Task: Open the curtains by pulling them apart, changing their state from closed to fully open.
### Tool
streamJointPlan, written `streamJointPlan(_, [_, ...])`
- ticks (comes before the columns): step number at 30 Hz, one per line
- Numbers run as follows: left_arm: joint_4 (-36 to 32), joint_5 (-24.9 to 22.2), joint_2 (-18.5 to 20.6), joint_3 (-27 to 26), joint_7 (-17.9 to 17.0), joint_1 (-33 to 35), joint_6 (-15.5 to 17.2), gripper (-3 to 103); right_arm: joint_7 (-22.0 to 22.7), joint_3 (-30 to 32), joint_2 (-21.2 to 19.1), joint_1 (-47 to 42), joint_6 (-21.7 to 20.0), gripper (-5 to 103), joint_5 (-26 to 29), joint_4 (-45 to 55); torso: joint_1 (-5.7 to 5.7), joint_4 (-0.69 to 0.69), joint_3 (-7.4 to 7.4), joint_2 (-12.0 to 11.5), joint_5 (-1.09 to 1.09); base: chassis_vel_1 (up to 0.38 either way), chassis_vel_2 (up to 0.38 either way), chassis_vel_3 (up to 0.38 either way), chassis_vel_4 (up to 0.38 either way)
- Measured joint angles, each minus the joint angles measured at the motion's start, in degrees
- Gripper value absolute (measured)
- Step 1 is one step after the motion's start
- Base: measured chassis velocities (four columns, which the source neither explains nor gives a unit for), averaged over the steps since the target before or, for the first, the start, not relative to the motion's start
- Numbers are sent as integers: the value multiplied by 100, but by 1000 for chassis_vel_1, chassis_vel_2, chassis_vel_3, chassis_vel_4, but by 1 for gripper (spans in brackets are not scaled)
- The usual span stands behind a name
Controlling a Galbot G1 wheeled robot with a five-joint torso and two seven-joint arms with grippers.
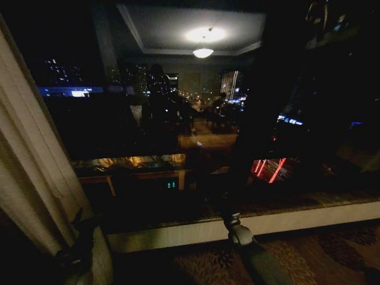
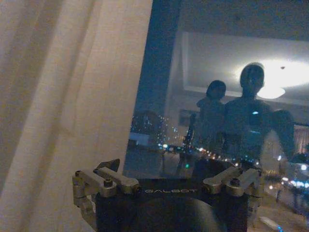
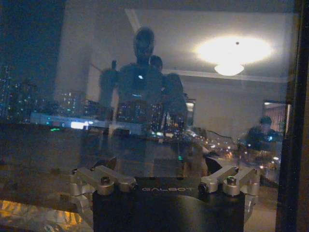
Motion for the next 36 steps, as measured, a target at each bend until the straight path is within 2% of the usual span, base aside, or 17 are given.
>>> streamJointPlan(4, [73,28,37,-7,283,-1,-52,100,0,0,0,0,0,100,0,0,0,0,0,0,0,0,0,0,0])
streamJointPlan(6, [112,68,37,-7,572,-3,-154,100,0,0,0,0,0,100,0,0,0,0,0,0,0,0,0,0,0])
streamJointPlan(9, [121,76,33,-7,654,-7,-186,100,0,0,0,0,0,100,0,0,0,0,0,0,0,0,0,0,0])
streamJointPlan(36, [150,101,30,-2,629,-20,-210,100,0,0,0,0,0,100,0,0,0,0,0,0,0,-8,-8,9,7])
